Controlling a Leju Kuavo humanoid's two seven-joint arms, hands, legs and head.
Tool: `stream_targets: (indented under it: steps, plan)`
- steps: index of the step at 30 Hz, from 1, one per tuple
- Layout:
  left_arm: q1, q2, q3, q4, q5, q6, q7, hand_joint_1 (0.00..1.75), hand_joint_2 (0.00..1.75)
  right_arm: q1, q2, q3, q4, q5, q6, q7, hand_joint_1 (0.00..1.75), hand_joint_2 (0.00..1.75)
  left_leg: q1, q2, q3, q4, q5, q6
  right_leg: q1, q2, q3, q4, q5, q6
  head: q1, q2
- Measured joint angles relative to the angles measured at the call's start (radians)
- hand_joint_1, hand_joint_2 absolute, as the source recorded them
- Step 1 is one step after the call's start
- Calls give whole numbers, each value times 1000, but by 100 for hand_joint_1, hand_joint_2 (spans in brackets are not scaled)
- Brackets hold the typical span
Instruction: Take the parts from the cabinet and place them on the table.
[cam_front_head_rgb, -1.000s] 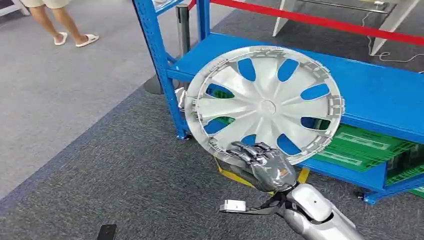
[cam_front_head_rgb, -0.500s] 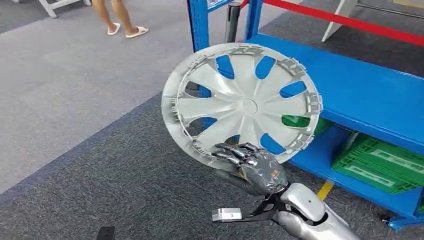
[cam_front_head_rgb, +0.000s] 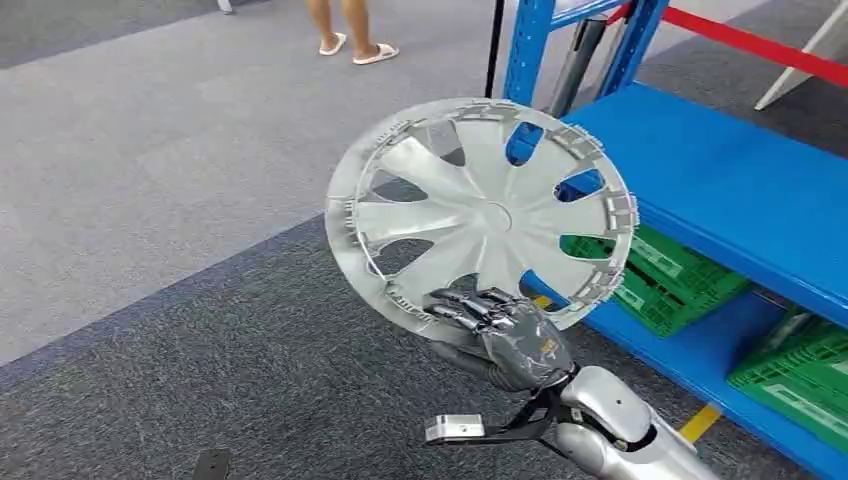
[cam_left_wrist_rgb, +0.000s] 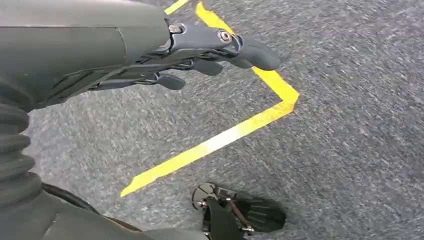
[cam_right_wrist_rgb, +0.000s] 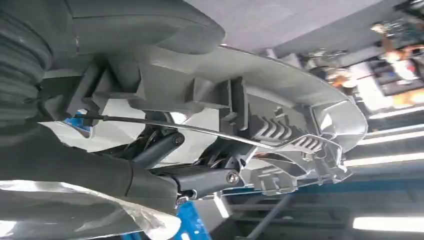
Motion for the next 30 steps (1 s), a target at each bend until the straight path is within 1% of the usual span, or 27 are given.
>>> stream_targets:
  steps: [2, 3, 4, 5, 6, 7, 8, 9, 10, 11, 12, 13, 14, 15, 16, 18, 19, 20, 21, 22, 24, 25, 26, 27, 28, 29, 30]
  plan:
    - [3, 0, 0, 0, -3, 0, 0, 0, 175, -4, -1, 2, 4, 0, 3, -2, 175, 175, 8, -21, -8, -9, 11, -15, 10, -22, -6, 13, 1, -8, 2, 0]
    - [5, 0, 0, 0, -7, 0, 2, 0, 175, -7, -1, 2, 6, -1, 6, -2, 175, 175, 9, -30, -9, -8, 13, -19, 11, -29, -5, 10, 3, -12, 1, 0]
    - [6, 3, 0, 0, -10, 2, 4, 0, 175, -12, -1, 3, 9, -5, 10, -2, 175, 175, 11, -30, -14, -4, 5, -21, 2, -47, 0, 3, 7, -20, 1, 0]
    - [5, 1, 0, 0, -13, 4, 5, 0, 175, -15, -1, 3, 13, -5, 13, 1, 175, 175, 2, 32, -20, 22, -13, -26, 5, -56, 5, 1, 6, -25, -6, 0]
    - [1, 1, 0, 0, -15, 4, 6, 0, 175, -17, -1, 2, 17, -6, 14, 2, 175, 175, 4, 66, -45, 76, -44, -31, 8, -71, 7, 0, 5, -28, -13, 0]
    - [-3, 1, 0, 0, -19, 5, 6, 0, 175, -18, -2, -1, 23, -6, 16, 2, 175, 175, 6, 86, -79, 151, -79, -35, 11, -85, 8, 0, 4, -31, -9, 0]
    - [-5, 1, 0, 0, -20, 6, 7, 0, 175, -18, -2, -2, 31, -5, 16, 2, 175, 175, 7, 97, -115, 231, -111, -37, 14, -101, 9, 0, 2, -34, -11, 0]
    - [-5, 0, 0, 0, -20, 6, 7, 0, 175, -18, -2, -2, 35, -5, 16, 2, 175, 175, 8, 101, -139, 285, -125, -38, 16, -115, 9, 0, 1, -35, -10, 0]
    - [-4, 0, 0, 0, -20, 6, 8, 0, 175, -18, -2, -2, 40, -4, 17, 2, 175, 175, 9, 102, -140, 288, -115, -37, 16, -128, 10, 0, -1, -37, -11, 0]
    - [-2, 0, 0, 0, -20, 7, 10, 0, 175, -18, -2, -2, 44, -4, 18, 2, 175, 175, 9, 102, -120, 249, -84, -35, 17, -140, 12, 0, -2, -36, -11, 0]
    - [-2, 0, 0, 0, -20, 7, 9, 0, 175, -19, -2, -2, 48, -3, 19, 2, 175, 175, 8, 106, -85, 179, -44, -31, 18, -151, 15, 0, -5, -36, -11, 0]
    - [-3, 0, 0, 0, -20, 7, 9, 0, 175, -20, -2, -2, 51, -2, 19, 2, 175, 175, 5, 121, -39, 91, -4, -25, 19, -162, 19, 0, -7, -35, -11, 0]
    - [-4, 0, 0, 0, -20, 7, 6, 0, 175, -21, -2, -2, 53, -1, 19, 0, 175, 175, -3, 166, -3, 18, 12, -17, 20, -171, 23, -1, -11, -34, -11, 0]
    - [-8, 0, 0, 0, -20, 7, 3, 0, 175, -23, -2, -2, 55, 0, 19, -2, 175, 175, -22, 207, 5, 3, 1, -12, 28, -181, 22, 1, -14, -29, -11, 0]
    - [-13, -3, 0, 0, -19, 7, 2, 0, 175, -24, -2, -1, 58, 1, 19, -3, 175, 175, -22, 197, 4, -5, -2, -6, 27, -190, 20, -1, -14, -27, -11, 0]
    - [-11, -2, 0, 0, -17, 7, 1, 0, 175, -26, -2, 2, 60, 2, 19, -6, 175, 175, -25, 172, 1, -8, -2, 0, 26, -216, 30, -9, -17, -18, -11, 0]
    - [-11, -2, 0, 0, -16, 8, 1, 0, 175, -28, -1, 3, 59, 2, 19, -7, 175, 175, -20, 158, 9, -21, 3, 8, 27, -227, 36, -9, -24, -8, -10, 0]
    - [-9, -5, 0, 0, -16, 8, 0, 0, 175, -30, -1, 3, 60, 2, 19, -6, 175, 175, -14, 148, 15, -28, 7, 12, 22, -183, 26, 5, -37, -5, -10, 0]
    - [-13, -5, 1, -1, -12, 8, -3, 0, 175, -33, -1, 3, 62, -1, 19, -7, 175, 175, -11, 136, 15, -27, 8, 19, 20, -129, 3, 53, -63, -7, -6, 0]
    - [-16, -7, 1, -1, -9, 8, -8, 0, 175, -34, -1, 4, 64, -1, 21, -11, 175, 175, -10, 123, 14, -27, 7, 24, 20, -104, -36, 131, -98, -7, -1, 0]
    - [-16, -11, 4, -1, 0, 10, -17, 0, 175, -34, -1, 8, 68, -3, 23, -22, 175, 175, -10, 94, 15, -26, 6, 26, 20, -90, -116, 269, -142, -5, 0, 0]
    - [-15, -11, 9, -1, 1, 12, -17, 0, 175, -35, -1, 11, 69, -3, 26, -25, 175, 175, -10, 79, 15, -25, 6, 26, 21, -89, -135, 288, -134, -4, 0, 0]
    - [-13, -11, 13, -1, 1, 15, -16, 0, 175, -35, 0, 14, 69, -5, 29, -26, 175, 175, -9, 64, 16, -23, 5, 26, 20, -89, -132, 261, -101, -4, -1, 0]
    - [-9, -11, 16, -1, 1, 19, -15, 0, 175, -36, 0, 17, 69, -6, 30, -26, 175, 175, -8, 48, 17, -22, 4, 24, 18, -87, -107, 194, -49, -3, 0, 0]
    - [-6, -11, 17, -1, 1, 23, -14, 0, 175, -39, 0, 20, 69, -8, 30, -26, 175, 175, -6, 32, 17, -16, 1, 19, 14, -78, -69, 103, 6, -2, -1, 0]
    - [-3, -10, 18, -1, 0, 29, -11, 0, 175, -42, 0, 23, 69, -10, 30, -26, 175, 175, -4, 20, 15, -8, -5, 13, 9, -48, -41, 33, 26, 1, 0, 0]
    - [-1, -5, 20, -1, 1, 34, -7, 0, 175, -44, 1, 25, 74, -12, 30, -27, 175, 175, -7, 7, 5, -1, -6, 7, 3, 9, -27, 28, 11, 3, 3, 0]
